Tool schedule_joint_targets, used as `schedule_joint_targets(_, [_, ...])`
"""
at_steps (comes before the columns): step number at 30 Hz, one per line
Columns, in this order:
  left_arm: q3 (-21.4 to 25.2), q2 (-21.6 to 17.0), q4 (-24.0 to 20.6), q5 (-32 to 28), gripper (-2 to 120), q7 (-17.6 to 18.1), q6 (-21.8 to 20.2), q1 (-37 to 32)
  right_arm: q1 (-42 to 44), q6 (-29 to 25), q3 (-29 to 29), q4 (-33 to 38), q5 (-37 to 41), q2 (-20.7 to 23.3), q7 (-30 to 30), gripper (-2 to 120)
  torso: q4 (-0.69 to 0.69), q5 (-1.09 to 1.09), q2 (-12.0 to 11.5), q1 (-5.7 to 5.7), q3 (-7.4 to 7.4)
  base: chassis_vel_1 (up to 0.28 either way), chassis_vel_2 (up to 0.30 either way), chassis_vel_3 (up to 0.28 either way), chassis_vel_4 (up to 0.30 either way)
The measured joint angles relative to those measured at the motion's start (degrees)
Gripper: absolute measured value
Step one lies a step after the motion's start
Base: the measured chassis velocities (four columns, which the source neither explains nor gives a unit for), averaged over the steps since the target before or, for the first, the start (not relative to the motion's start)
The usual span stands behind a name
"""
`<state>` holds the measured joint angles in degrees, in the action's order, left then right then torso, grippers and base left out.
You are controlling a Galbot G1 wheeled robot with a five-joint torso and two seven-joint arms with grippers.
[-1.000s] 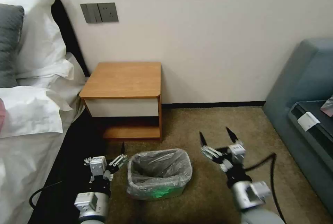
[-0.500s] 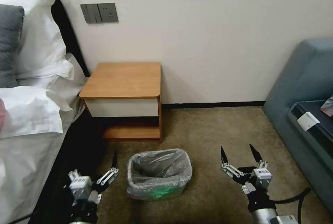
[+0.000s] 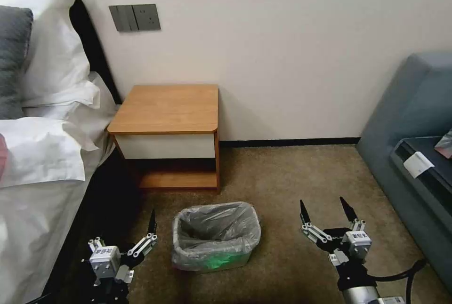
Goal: Pick up the garbage bag from the table and place it over the trash can.
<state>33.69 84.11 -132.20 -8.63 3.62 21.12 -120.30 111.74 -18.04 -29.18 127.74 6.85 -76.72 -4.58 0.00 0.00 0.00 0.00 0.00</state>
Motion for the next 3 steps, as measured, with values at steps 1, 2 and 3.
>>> schedule_joint_targets(1, [-0.01,-0.01,0.01,-0.01,100,0.01,-0.03,0.02,-0.01,0.02,0.00,0.00,0.00,0.01,-0.01,100,0.00,0.00,0.00,0.00,0.00,0.000,0.000,0.000,0.000])
schedule_joint_targets(2, [-0.01,-0.01,0.03,-0.01,100,0.03,-0.07,0.04,-0.04,0.05,0.02,0.02,0.00,0.01,-0.02,100,0.00,0.00,0.00,0.00,0.00,0.000,0.000,0.000,0.000])
schedule_joint_targets(3, [-0.01,-0.01,0.03,-0.01,100,0.03,-0.07,0.04,-0.04,0.05,0.02,0.02,0.00,0.01,-0.02,100,0.00,0.00,0.00,0.00,0.00,0.000,0.000,0.000,0.000])
